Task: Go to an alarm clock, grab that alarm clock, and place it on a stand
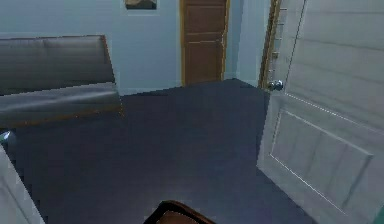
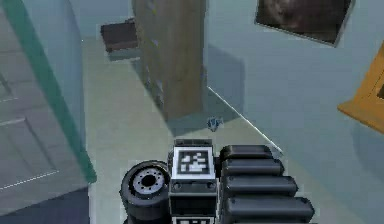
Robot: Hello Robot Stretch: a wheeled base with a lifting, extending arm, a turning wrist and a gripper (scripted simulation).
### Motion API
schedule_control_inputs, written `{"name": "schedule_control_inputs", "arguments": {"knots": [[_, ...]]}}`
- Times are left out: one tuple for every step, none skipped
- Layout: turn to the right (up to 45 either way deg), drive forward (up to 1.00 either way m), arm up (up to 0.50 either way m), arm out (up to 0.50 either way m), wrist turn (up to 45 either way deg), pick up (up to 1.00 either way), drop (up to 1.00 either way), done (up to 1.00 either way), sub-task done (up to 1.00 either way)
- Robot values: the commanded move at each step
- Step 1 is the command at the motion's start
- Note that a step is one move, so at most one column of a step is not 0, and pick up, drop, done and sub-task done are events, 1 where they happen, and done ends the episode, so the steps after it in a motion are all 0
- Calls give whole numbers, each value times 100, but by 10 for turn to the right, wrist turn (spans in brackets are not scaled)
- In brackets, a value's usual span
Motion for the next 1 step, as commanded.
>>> {"name": "schedule_control_inputs", "arguments": {"knots": [[0,100,0,0,0,0,0,0,0]]}}
